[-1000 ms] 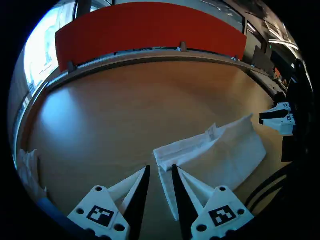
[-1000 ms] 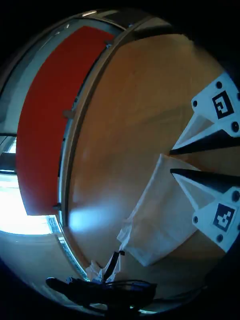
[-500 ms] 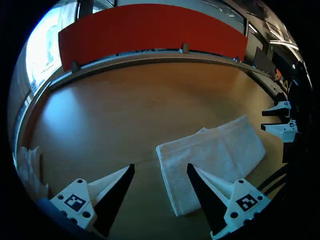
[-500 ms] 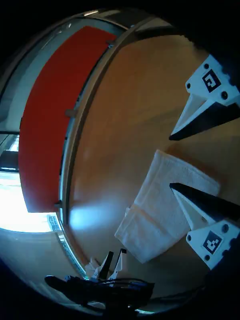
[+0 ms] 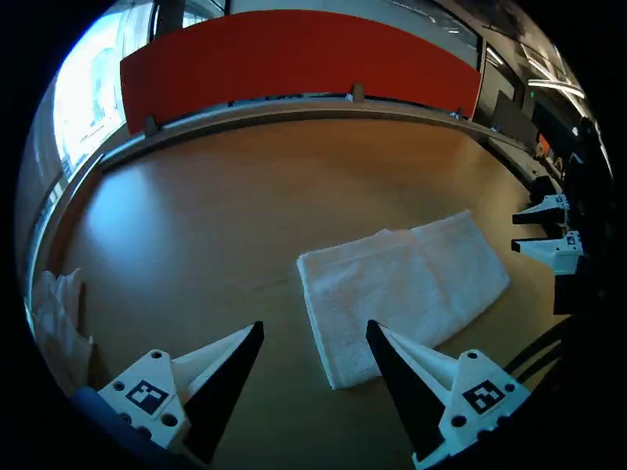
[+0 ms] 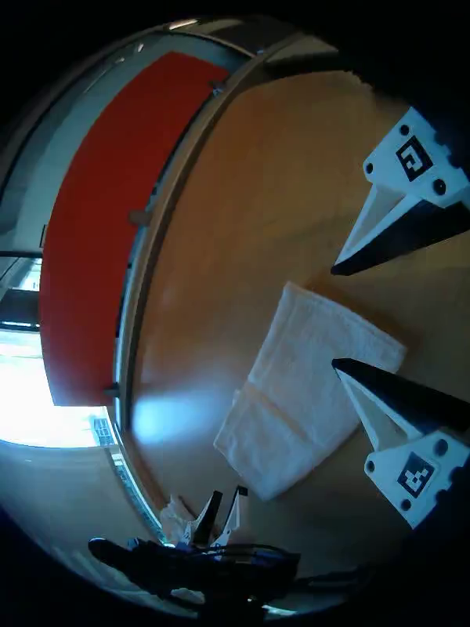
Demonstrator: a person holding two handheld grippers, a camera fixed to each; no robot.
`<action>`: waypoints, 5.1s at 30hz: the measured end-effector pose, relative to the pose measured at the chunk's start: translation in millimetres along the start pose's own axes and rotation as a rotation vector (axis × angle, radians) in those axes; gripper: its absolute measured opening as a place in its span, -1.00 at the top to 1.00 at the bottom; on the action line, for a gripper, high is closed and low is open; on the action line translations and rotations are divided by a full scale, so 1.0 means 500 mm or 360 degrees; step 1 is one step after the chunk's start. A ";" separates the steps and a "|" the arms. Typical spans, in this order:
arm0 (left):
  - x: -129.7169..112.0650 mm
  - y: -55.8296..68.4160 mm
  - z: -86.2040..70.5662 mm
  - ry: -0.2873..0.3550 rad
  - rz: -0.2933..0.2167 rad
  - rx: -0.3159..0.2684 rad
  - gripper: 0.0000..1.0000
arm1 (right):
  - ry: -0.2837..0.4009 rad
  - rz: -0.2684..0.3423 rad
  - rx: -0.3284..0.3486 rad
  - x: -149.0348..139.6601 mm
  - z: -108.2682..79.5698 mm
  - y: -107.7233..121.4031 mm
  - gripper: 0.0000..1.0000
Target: Fold towel
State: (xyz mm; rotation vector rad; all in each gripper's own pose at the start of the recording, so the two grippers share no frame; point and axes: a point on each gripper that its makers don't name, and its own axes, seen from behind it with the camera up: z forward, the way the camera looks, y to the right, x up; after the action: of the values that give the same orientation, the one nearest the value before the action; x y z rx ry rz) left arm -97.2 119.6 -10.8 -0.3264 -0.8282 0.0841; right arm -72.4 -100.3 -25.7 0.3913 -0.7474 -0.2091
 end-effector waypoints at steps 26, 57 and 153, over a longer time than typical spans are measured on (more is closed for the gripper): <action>-0.070 0.053 -0.029 -0.0029 0.0008 -0.0077 -0.95 | -0.0053 -0.0019 0.0035 -0.069 -0.025 -0.025 -0.63; -0.096 0.040 -0.048 -0.0047 0.0024 -0.0024 -0.94 | -0.0184 -0.0117 0.0181 -0.152 0.006 -0.049 -0.06; -0.240 -0.075 -0.345 0.0120 -0.0575 0.0388 -0.95 | 0.0034 -0.1028 0.0657 0.193 0.102 -0.359 0.89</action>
State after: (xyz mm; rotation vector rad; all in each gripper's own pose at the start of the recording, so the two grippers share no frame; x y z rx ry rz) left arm -53.6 16.8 -192.8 0.0518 -0.7816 -0.1634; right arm -46.9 -308.1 -6.9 1.0252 -0.6214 -0.6603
